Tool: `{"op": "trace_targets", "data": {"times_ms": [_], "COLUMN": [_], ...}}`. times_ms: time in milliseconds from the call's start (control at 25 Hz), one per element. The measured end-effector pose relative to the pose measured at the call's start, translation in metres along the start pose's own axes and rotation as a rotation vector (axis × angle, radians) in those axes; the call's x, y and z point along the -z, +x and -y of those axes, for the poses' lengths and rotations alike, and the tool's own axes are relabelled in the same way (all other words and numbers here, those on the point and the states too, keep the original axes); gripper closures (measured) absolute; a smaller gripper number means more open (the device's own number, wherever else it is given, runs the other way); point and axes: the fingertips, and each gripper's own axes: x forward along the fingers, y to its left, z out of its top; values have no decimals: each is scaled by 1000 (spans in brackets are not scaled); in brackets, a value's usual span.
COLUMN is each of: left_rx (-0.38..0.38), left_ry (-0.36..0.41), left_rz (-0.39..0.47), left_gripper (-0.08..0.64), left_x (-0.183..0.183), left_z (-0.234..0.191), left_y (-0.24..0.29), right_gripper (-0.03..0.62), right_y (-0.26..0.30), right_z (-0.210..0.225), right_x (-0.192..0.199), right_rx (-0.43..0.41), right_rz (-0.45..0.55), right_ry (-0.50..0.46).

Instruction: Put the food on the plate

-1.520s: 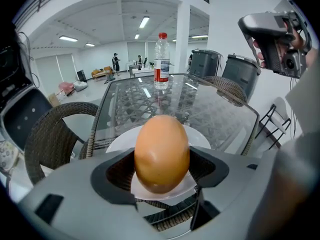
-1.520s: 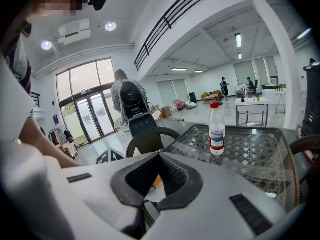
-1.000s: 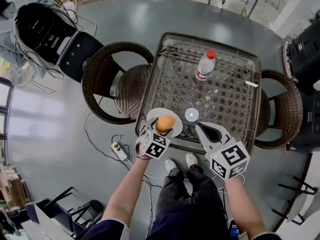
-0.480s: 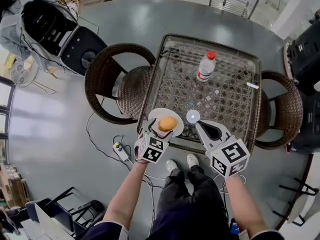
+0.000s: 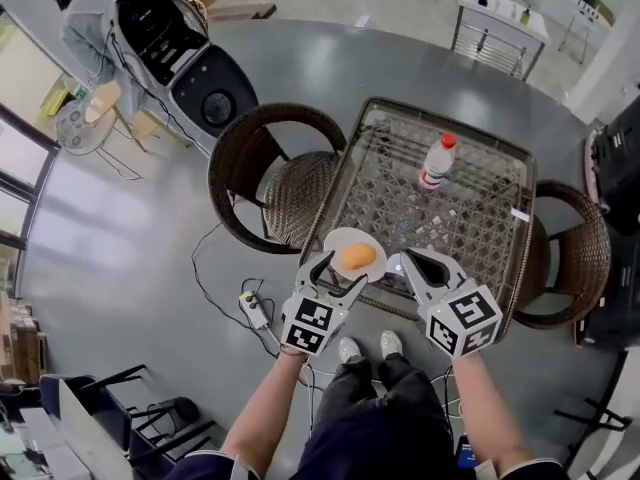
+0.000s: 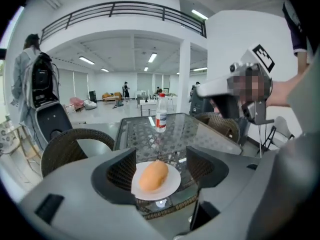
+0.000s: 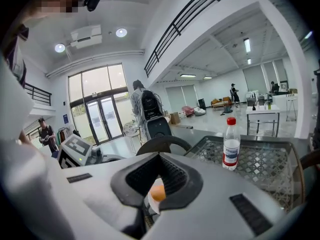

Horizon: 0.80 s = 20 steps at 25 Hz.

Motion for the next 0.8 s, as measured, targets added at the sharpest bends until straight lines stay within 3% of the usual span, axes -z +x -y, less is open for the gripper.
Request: {"op": "trace_targets", "data": {"times_ms": [240,560,800], "left_rx": [19,4,-12], "left_ry": [-63,-98,-117], "left_rz": [159,284,377], "left_gripper": [365,549,551], "left_x": [-55,-98,-128], "left_z": [12,20,18], "left_y": [-46,-90,-117], "right_gripper": [589,589,589], "right_y": [-4,-11,-23], "right_z": [-15,-41,-61], "right_x": [-27,-68,-98], "right_rx": [-32,-67,-101], "right_rz": [49,135,207], "right_ry": [-46,-103,-138]}}
